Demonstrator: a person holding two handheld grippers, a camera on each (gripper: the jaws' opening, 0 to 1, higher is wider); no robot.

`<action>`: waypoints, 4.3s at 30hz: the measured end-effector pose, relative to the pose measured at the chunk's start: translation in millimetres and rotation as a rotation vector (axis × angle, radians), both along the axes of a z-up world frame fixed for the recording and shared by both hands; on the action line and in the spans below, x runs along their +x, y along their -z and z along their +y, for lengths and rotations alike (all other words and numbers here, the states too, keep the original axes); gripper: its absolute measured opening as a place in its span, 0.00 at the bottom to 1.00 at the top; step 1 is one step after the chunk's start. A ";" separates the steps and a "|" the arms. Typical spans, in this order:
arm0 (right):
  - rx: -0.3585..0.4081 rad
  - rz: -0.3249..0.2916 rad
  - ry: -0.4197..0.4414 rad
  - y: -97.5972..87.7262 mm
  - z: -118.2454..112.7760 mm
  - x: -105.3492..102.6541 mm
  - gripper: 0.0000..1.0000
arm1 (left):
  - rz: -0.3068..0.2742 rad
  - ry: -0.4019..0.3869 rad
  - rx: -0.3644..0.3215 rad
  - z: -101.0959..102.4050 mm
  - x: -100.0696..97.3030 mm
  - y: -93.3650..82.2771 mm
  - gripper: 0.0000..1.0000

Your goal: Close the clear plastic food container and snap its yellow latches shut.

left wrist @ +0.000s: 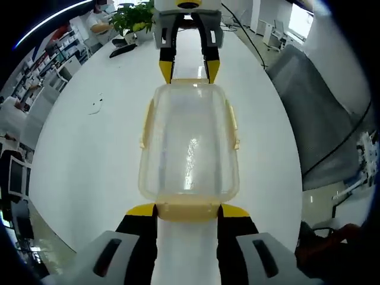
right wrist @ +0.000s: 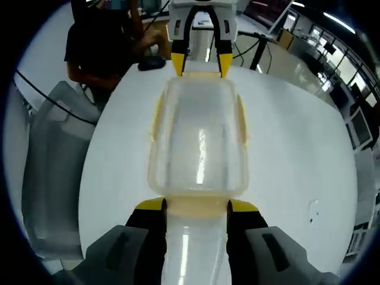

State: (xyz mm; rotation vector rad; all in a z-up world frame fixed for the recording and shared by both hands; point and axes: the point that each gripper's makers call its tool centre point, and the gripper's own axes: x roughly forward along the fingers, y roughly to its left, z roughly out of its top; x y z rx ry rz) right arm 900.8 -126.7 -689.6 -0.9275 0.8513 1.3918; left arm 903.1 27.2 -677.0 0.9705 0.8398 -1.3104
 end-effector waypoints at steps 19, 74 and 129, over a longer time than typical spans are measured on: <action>-0.023 0.019 0.072 -23.8 -109.9 -5.4 0.36 | -0.032 0.064 -0.040 -105.8 15.3 -14.4 0.33; -0.120 0.058 0.090 33.8 -215.6 -13.3 0.36 | -0.023 0.133 -0.063 -209.6 12.6 40.8 0.33; -0.003 -0.049 0.211 1.7 -211.6 -26.8 0.35 | -0.150 -0.057 -0.085 -200.3 24.5 7.6 0.34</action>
